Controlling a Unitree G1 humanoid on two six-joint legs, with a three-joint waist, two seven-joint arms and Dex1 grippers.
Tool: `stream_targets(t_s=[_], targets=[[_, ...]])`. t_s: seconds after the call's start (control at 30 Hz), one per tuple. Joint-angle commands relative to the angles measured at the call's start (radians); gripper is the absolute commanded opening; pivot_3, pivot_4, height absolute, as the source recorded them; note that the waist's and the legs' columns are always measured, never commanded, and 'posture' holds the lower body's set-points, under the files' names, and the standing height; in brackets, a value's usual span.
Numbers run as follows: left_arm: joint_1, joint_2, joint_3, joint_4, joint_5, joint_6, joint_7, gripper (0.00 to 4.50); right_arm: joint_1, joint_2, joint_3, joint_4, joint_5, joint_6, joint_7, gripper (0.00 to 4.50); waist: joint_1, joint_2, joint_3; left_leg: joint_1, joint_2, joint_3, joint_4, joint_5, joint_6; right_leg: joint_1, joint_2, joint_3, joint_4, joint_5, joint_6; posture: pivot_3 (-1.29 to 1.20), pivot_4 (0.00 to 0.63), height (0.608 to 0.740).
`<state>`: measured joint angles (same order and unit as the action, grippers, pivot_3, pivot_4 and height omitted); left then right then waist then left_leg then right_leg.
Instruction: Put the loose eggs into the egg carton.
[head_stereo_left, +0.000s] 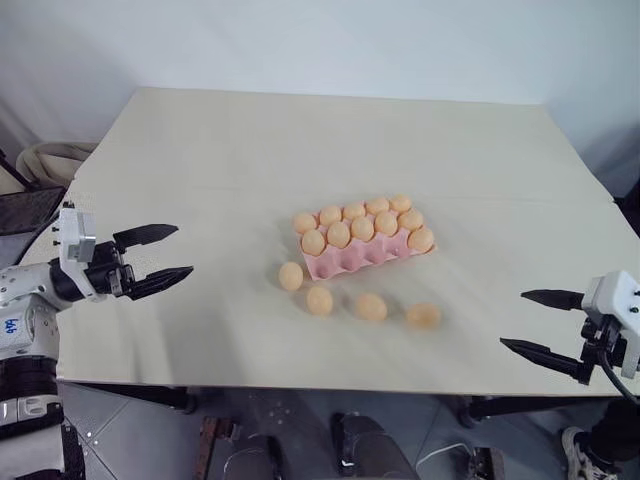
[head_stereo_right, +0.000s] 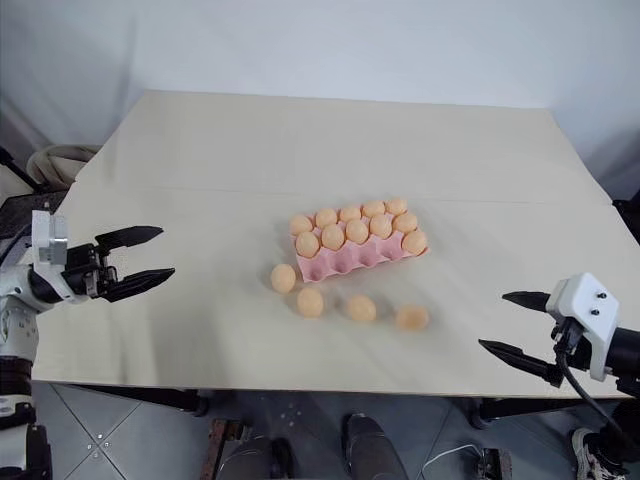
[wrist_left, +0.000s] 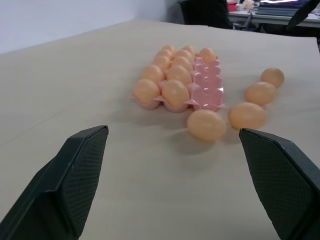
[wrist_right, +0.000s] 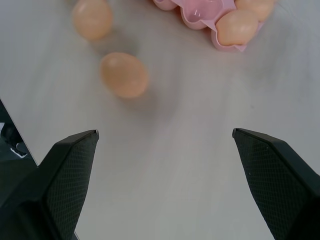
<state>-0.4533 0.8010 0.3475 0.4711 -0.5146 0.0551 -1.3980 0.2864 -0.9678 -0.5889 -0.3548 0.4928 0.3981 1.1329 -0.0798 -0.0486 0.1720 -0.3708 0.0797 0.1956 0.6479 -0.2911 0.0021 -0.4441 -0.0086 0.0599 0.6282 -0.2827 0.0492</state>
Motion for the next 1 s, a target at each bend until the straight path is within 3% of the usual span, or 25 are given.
stream_targets(t_s=[0.03,0.33,0.53,0.77,1.0], targets=[[-0.041,0.017,0.000,0.029,-0.004,-0.028,-0.037,4.47,0.008,0.013,-0.057,-0.034,0.017,0.013,-0.022,4.50,-0.002,0.000,0.000,0.000,0.000,0.000,0.000,0.000,0.000,0.000,0.000,0.000,0.000,0.000,0.000,0.00,0.150,0.740],[-0.042,0.022,-0.007,0.015,-0.003,0.029,-0.012,4.47,-0.004,0.045,-0.048,-0.115,0.053,0.089,-0.106,4.50,-0.003,0.000,0.000,0.000,0.000,0.000,0.000,0.000,0.001,0.000,0.000,0.000,0.000,0.000,0.000,0.00,0.150,0.740],[-0.001,0.018,0.004,-0.030,-0.015,0.041,-0.032,4.47,-0.056,0.091,0.000,-0.203,0.098,0.193,-0.245,4.50,-0.003,0.000,0.000,0.000,0.001,0.000,0.000,0.000,0.000,0.000,0.000,0.000,0.000,0.000,0.000,0.00,0.150,0.740],[0.071,0.014,-0.007,-0.094,-0.022,0.040,-0.079,4.47,-0.111,0.186,0.174,-0.321,0.086,0.259,-0.411,4.50,-0.004,0.000,0.000,0.000,0.001,-0.001,-0.001,0.000,-0.001,0.000,0.000,0.001,0.000,-0.001,-0.001,0.00,0.150,0.740],[0.116,0.002,0.001,-0.119,-0.030,0.012,-0.119,4.47,-0.156,0.242,0.342,-0.283,-0.020,0.220,-0.501,4.50,-0.004,0.000,0.000,-0.001,0.000,-0.001,0.000,0.000,0.000,-0.001,0.000,0.001,0.000,-0.002,-0.004,0.00,0.150,0.740]])
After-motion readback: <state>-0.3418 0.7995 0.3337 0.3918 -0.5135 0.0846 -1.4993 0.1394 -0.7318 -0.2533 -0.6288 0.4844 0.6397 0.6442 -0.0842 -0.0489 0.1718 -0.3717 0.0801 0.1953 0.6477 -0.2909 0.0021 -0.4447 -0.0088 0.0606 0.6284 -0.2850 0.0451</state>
